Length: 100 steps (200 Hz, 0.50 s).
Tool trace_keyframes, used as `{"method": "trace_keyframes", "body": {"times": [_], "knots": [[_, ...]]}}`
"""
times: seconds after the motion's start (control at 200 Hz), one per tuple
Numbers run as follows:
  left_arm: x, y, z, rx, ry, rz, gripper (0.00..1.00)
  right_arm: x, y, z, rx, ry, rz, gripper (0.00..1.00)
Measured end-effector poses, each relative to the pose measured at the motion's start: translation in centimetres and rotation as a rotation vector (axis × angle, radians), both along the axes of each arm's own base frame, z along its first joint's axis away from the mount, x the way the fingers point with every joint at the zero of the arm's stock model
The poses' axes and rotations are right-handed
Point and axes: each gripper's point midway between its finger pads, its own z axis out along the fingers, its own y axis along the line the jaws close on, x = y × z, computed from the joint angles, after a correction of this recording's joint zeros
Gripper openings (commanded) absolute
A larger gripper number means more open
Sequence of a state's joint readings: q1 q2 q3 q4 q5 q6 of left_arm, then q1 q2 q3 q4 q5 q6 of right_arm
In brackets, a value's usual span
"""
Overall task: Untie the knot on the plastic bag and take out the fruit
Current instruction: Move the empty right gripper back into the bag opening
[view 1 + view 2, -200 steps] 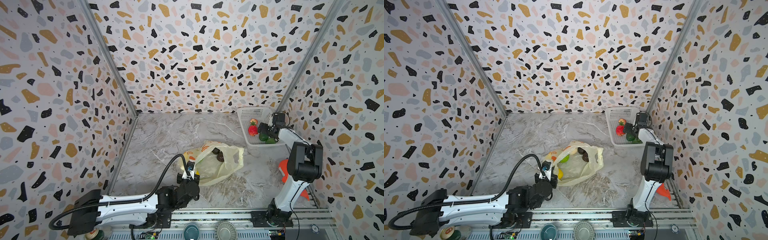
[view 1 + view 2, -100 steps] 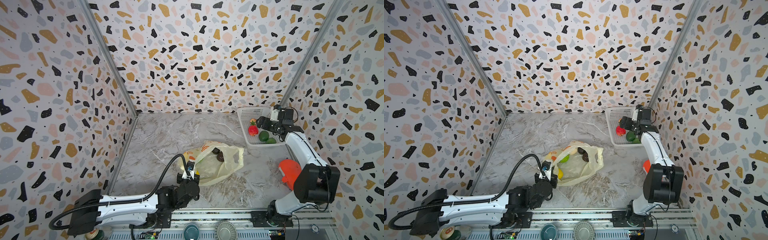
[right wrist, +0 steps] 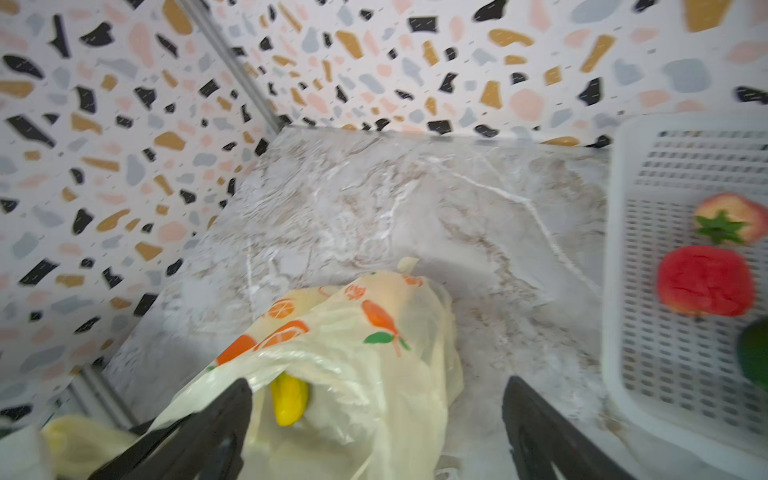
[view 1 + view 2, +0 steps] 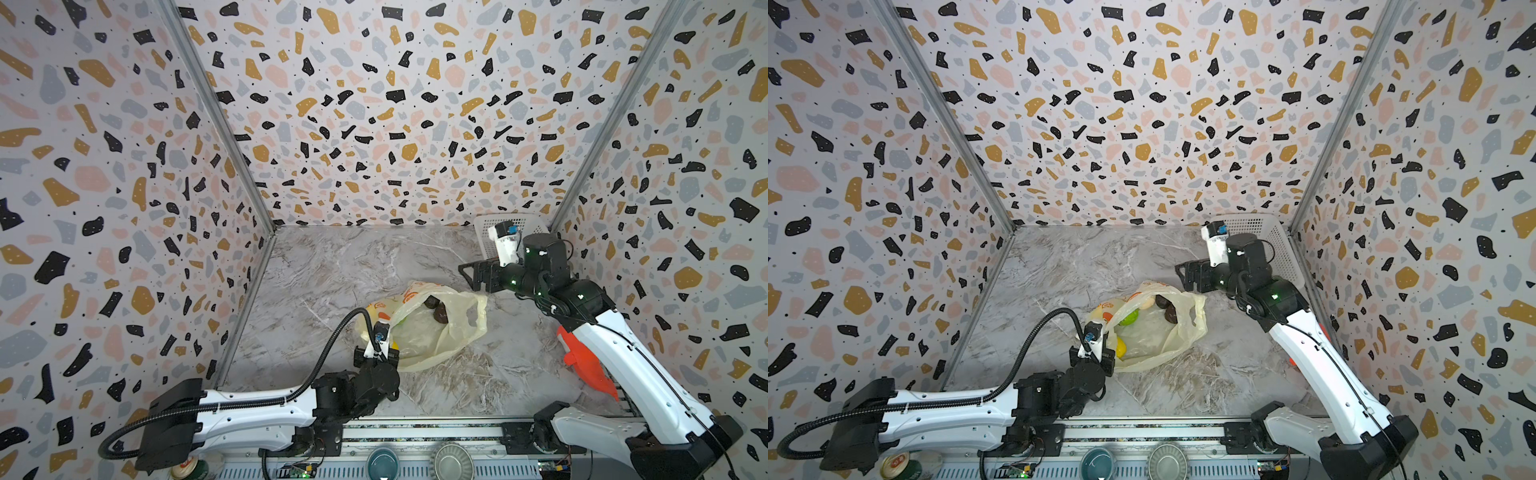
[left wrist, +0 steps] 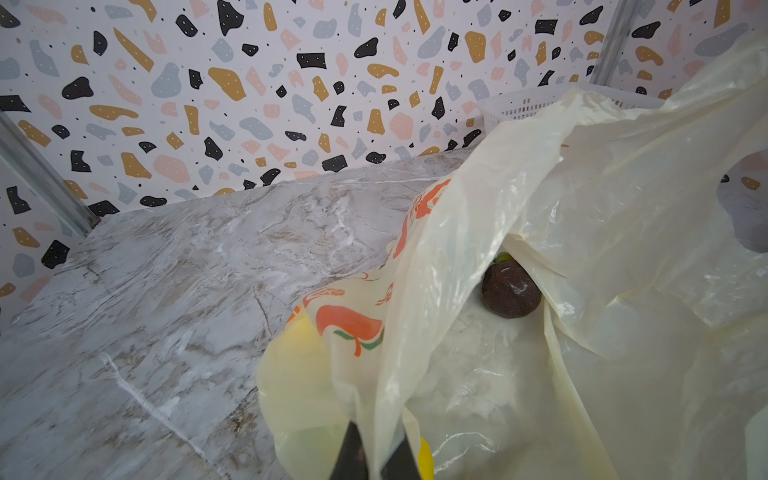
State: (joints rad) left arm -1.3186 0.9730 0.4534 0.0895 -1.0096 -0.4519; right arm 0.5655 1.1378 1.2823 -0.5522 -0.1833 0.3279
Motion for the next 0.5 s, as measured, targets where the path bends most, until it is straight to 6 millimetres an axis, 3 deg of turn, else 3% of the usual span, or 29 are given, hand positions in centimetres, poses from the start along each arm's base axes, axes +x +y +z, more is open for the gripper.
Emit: {"method": "trace_keyframes", "body": {"times": [0.22, 0.33, 0.501], "knots": [[0.0, 0.0, 0.2, -0.001, -0.002, 0.004, 0.0, -6.6, 7.1, -2.2, -0.036, 0.058, 0.204, 0.94], [0.0, 0.1, 0.1, 0.004, -0.002, 0.006, 0.0, -8.1, 8.5, -4.5, -0.075, 0.077, 0.235, 0.94], [0.1, 0.4, 0.1, 0.012, -0.005, 0.02, 0.0, -8.7, 9.4, -10.6, -0.17, 0.132, 0.24, 0.93]]}}
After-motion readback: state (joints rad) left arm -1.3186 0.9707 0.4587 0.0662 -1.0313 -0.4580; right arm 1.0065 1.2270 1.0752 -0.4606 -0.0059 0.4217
